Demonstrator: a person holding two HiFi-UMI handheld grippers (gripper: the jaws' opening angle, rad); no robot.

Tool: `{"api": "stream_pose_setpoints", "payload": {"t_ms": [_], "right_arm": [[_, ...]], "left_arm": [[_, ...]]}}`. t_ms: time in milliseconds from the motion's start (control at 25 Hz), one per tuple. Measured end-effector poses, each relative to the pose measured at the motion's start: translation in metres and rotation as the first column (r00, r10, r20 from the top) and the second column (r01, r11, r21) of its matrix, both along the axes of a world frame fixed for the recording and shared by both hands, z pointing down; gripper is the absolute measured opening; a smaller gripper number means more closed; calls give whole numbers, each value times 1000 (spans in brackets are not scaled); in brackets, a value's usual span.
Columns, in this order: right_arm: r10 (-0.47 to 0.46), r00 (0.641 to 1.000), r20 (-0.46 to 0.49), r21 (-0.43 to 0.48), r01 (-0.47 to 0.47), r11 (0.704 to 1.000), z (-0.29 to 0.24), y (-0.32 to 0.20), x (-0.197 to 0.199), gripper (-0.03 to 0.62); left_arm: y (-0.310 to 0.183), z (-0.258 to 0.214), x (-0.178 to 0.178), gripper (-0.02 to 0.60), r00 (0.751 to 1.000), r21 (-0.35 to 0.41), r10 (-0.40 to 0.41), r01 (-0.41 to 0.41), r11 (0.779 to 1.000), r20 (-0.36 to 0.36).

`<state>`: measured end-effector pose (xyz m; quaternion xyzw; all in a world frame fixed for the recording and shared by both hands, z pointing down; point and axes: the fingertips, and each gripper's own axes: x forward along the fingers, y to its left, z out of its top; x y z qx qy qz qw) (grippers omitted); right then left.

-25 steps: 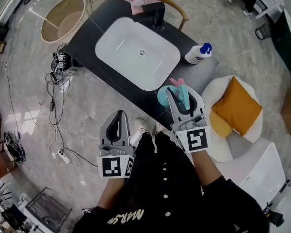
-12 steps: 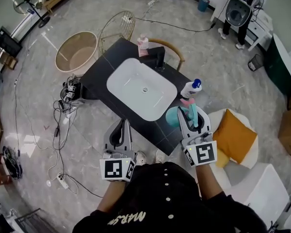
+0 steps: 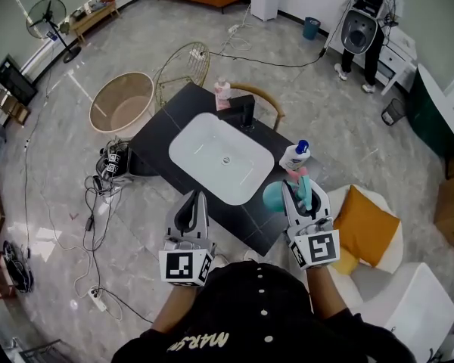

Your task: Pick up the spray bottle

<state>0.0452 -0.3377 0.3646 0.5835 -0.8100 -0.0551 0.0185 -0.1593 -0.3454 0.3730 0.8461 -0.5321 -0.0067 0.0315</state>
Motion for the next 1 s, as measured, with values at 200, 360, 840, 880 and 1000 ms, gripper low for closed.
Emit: {"api": "stream_pose_setpoints", "payload": {"t_ms": [200,360,840,880,1000], "right_arm": [[4,1000,-9,0,-4,1000,-3,3,-3,110],[-3,1000,-9,0,3,1000,-3,4,-5,110],[-21,1000,6,0,21,1000,-2,7,-15,110],[-22,1000,10,-2,23,1000,-3,7,-15,110],[-26,1000,5,-2,26,1000,-2,7,-17,110]], "left_arm": [[5,-2,-2,17,1000,-2,4,-4,1000,2],[7,-4,-2,17,1000,5,5,-5,1000,4],[14,-4,-8,17,1000,6,-10,10,1000,8],[14,-4,-8,17,1000,5,-11,11,1000,8],[15,-4,-9,17,1000,7,-13,13,1000,8]]}}
